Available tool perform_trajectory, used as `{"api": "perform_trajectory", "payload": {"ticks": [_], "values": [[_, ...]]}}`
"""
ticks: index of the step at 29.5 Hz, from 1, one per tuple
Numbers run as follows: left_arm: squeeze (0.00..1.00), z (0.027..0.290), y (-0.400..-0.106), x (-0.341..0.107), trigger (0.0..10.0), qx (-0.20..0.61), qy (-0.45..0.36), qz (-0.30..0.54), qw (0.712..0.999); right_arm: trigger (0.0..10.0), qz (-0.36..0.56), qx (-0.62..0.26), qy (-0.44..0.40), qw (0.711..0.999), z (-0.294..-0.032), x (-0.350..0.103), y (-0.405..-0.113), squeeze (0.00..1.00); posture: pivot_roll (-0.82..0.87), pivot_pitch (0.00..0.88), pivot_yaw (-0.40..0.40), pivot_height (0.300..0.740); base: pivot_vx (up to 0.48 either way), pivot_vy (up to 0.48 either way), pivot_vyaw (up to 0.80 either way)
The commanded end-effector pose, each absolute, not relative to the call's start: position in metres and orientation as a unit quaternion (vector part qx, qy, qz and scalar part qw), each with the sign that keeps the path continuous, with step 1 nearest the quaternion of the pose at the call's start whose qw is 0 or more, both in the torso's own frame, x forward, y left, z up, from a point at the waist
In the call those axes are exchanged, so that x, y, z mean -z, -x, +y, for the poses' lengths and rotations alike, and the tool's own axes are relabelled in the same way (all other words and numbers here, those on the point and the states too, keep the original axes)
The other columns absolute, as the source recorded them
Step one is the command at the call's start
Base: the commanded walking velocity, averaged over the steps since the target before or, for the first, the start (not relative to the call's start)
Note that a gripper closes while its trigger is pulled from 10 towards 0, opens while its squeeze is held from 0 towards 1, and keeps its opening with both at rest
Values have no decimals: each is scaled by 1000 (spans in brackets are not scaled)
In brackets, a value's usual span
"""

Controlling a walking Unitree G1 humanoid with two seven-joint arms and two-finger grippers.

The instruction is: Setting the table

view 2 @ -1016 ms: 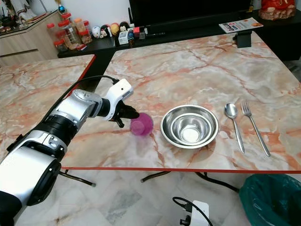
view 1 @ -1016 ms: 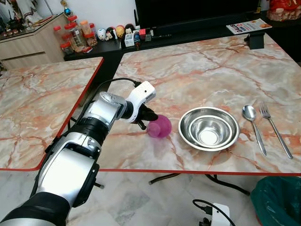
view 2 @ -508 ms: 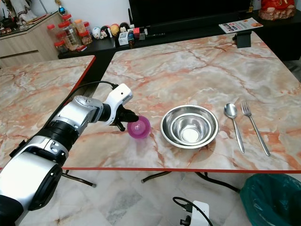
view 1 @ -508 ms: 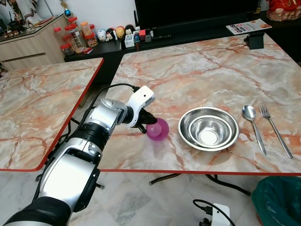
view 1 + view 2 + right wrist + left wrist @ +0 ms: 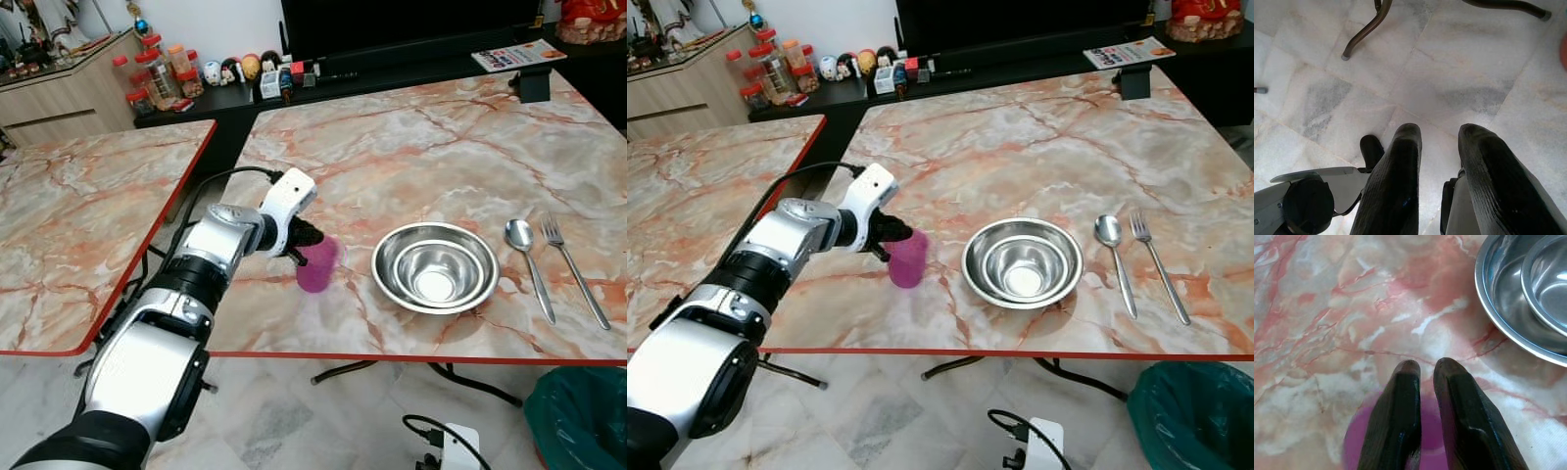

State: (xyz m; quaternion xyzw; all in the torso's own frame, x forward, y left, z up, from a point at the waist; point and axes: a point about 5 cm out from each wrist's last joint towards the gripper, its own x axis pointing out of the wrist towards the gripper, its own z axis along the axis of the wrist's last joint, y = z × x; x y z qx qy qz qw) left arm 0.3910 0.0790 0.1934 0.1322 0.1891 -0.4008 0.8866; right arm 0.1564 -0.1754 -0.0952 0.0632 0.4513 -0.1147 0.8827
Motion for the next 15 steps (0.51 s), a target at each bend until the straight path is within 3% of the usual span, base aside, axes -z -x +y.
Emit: {"api": "perform_trajectory", "payload": {"ticks": [1, 9, 15], "values": [[0, 84, -393, -196, 10000, 392, -133, 184, 892, 10000, 459, 111, -69, 879, -170, 98, -151, 0, 18, 0, 211, 740, 0, 0, 0], [0, 85, -393, -197, 10000, 388, -125, 174, 896, 10000, 459, 111, -67, 879, -171, 98, -151, 0, 22, 0, 206, 740, 0, 0, 0], [0, 90, -398, -211, 10000, 358, -66, 122, 924, 10000, 458, 111, -69, 879, -170, 97, -152, 0, 20, 0, 207, 740, 0, 0, 0]]}}
